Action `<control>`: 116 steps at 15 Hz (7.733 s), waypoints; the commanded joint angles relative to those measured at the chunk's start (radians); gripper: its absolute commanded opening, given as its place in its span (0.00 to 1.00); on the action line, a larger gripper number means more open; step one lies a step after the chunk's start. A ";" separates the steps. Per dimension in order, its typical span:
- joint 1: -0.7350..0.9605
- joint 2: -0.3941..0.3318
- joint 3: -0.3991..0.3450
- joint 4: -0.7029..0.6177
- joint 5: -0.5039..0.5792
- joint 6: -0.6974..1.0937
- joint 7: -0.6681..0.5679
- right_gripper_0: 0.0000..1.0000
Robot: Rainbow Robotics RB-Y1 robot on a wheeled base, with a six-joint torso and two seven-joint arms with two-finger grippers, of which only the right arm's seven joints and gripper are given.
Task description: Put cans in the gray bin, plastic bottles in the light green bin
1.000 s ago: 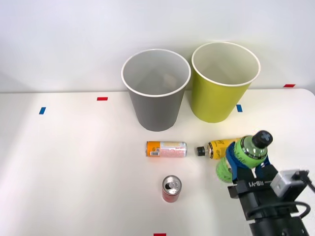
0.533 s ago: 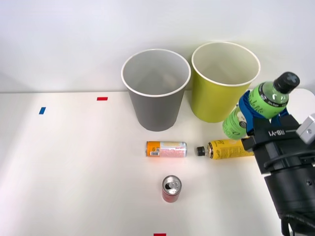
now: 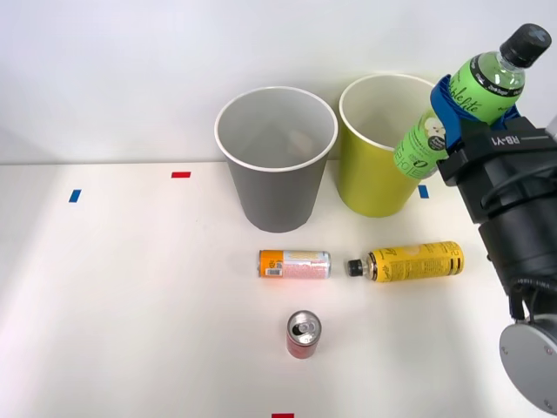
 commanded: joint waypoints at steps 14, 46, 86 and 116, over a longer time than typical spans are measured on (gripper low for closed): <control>-0.583 0.045 -0.121 0.624 0.072 0.041 -0.009 0.00; 0.505 -0.131 0.132 0.118 0.050 -0.357 -0.052 1.00; 0.905 0.045 0.272 0.581 0.253 -1.014 0.127 1.00; 0.908 0.042 0.270 0.581 0.253 -1.015 0.127 1.00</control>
